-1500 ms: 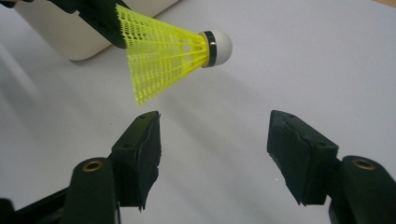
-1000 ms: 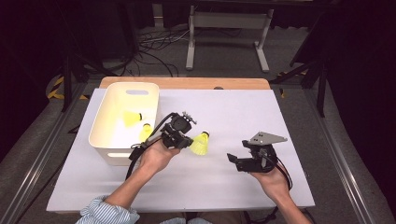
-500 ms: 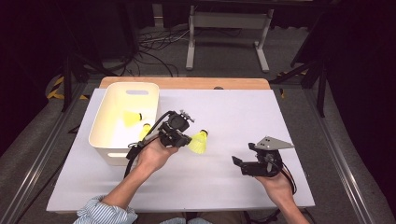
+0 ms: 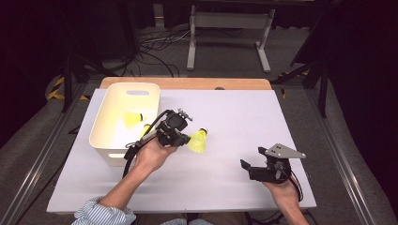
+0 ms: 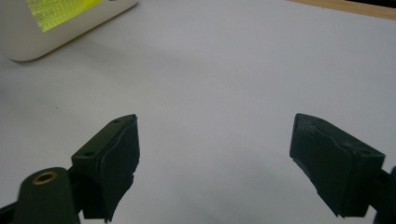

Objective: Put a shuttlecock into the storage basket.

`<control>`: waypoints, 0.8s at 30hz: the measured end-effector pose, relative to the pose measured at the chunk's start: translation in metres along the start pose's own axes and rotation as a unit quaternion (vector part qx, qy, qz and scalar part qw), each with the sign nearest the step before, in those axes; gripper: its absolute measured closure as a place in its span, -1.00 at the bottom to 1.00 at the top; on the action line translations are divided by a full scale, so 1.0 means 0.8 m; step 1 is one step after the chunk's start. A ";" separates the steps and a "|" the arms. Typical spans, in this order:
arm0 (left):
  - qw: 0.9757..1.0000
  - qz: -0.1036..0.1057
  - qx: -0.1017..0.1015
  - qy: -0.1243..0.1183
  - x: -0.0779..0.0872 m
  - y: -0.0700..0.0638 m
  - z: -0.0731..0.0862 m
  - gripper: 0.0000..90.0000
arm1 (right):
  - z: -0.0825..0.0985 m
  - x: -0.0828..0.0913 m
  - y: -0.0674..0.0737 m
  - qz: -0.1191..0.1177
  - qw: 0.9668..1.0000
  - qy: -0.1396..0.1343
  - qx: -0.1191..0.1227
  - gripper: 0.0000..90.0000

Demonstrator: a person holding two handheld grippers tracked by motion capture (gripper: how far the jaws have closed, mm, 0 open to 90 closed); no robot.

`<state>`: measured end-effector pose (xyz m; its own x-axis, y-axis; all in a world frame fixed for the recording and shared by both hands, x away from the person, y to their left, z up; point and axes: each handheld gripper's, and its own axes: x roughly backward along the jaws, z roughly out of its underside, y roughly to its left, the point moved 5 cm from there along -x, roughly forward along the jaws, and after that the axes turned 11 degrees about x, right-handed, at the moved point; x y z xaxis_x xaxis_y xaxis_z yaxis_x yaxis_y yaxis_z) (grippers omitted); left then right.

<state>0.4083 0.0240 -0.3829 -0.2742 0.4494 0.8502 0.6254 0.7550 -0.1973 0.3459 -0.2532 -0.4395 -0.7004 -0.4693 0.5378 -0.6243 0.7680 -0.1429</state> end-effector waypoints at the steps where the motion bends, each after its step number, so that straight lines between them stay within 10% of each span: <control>1: 1.000 0.000 0.000 0.000 0.001 0.001 0.000 1.00 | 0.002 0.001 -0.001 0.001 1.000 -0.002 -0.002 -0.65; 24: 1.000 0.005 0.006 -0.005 0.017 0.009 -0.002 1.00 | 0.043 0.002 -0.009 0.017 0.999 -0.013 -0.034 -0.71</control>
<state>0.4100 0.0350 -0.3720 -0.2749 0.4610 0.8438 0.6192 0.7563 -0.2114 0.3375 -0.2745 -0.4658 -0.7295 -0.4532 0.5123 -0.5757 0.8112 -0.1023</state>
